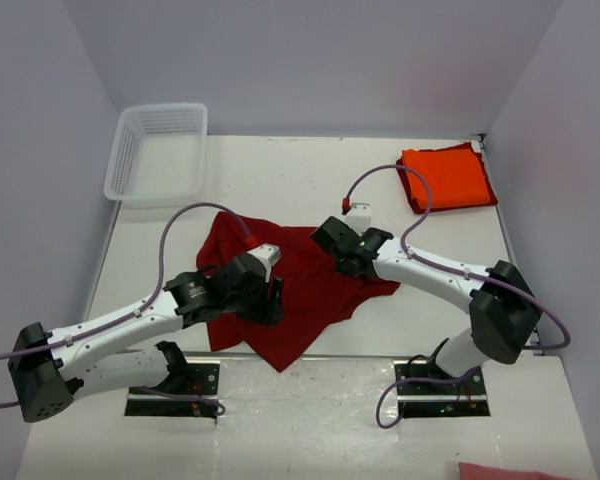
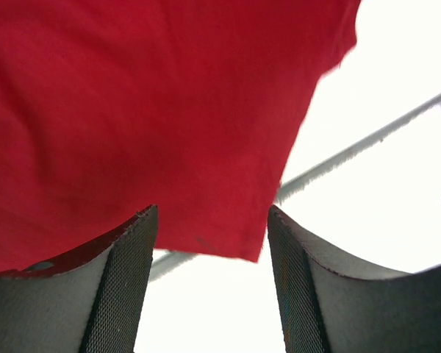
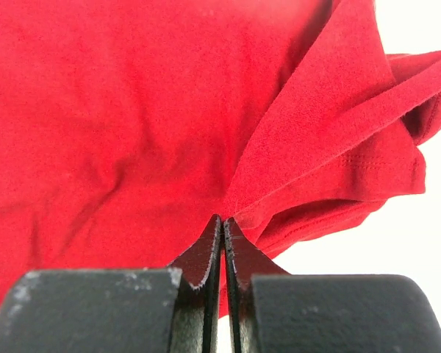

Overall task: Fold and stack the t-shirts
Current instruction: Flatten out the tshirt

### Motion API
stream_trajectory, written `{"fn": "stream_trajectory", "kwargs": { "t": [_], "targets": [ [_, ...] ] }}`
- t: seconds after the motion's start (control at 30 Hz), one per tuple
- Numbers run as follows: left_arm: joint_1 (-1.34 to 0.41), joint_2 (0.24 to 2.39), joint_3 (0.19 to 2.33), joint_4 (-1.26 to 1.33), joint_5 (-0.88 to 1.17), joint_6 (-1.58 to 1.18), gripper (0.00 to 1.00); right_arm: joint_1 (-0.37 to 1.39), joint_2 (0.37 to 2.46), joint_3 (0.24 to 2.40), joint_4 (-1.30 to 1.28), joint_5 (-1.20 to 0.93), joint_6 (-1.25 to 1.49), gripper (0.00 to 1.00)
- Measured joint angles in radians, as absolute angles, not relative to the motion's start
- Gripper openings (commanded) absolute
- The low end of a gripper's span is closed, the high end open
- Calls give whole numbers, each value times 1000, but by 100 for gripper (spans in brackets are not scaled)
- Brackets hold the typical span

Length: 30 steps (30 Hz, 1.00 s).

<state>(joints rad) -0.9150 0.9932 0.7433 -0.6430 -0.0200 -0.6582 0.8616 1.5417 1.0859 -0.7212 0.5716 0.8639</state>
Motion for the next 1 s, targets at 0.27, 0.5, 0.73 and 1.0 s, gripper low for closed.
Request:
{"fn": "stream_trajectory", "kwargs": {
  "t": [0.27,0.5,0.73,1.0],
  "targets": [
    [-1076,1106,738,-645,-105,-788,64,841,1532,1085,-706,546,821,0],
    [-1079,1064,750,-645,-129,-818,65,830,1578,1014,-634,524,818,0],
    [-1079,1053,807,-654,-143,-815,66,830,1682,966,-596,500,830,0],
    [-1079,1033,807,-659,-140,-803,66,830,1691,965,-585,503,836,18]
  ]
}}
